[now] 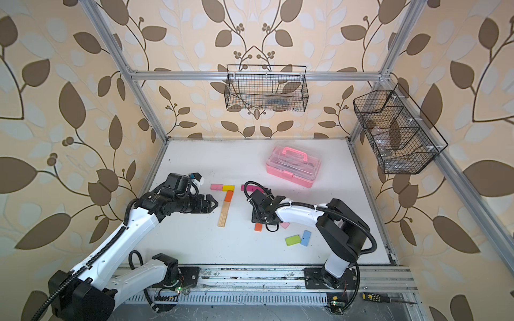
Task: Assemble the number 7 with building blocks
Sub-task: Assemble the building block at the center of the board.
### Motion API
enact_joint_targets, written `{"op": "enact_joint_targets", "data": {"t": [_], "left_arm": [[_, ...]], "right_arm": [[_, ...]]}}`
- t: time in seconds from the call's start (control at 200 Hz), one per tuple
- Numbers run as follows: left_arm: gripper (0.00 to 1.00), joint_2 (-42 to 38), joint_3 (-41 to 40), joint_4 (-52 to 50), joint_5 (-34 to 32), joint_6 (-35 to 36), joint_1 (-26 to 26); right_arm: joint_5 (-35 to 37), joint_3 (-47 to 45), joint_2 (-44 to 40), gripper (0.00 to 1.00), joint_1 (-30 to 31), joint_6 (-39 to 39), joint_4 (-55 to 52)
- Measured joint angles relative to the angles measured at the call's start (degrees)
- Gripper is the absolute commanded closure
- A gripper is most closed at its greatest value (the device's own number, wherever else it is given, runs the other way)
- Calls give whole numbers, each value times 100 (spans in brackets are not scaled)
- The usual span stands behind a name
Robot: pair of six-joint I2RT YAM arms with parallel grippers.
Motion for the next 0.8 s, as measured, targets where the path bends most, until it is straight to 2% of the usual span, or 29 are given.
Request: {"op": "enact_joint_targets", "data": {"t": [0.19, 0.315, 0.385, 0.47, 0.505, 0.6, 0.695, 0.8], "left_arm": [[14, 31, -4, 66, 420, -68, 0], [14, -17, -273, 601, 726, -675, -232], [13, -85, -566, 1025, 743, -1215, -719], [7, -109, -1005, 1827, 632, -2140, -1652], [4, -85, -1169, 2146, 562, -2465, -1991], [1, 90, -1644, 3193, 197, -3532, -2909], [1, 446, -2028, 4148, -297, -4570, -3508], [1, 955, -2149, 4730, -822, -5431, -3934]], "right_arm": [[-579, -649, -1322, 30, -435, -35, 564], [-1185, -1228, -2166, 28, -852, -160, 1043], [-1648, -1665, -2559, 25, -1200, -179, 1425], [-2170, -2277, -2876, 18, -1580, -96, 1906], [-2334, -2487, -2951, 14, -1657, -66, 2041], [-2734, -2905, -3038, 11, -1700, -13, 2286], [-2970, -3047, -3042, 10, -1700, -20, 2455], [-3095, -3095, -3038, 10, -1700, -13, 2662]]}}
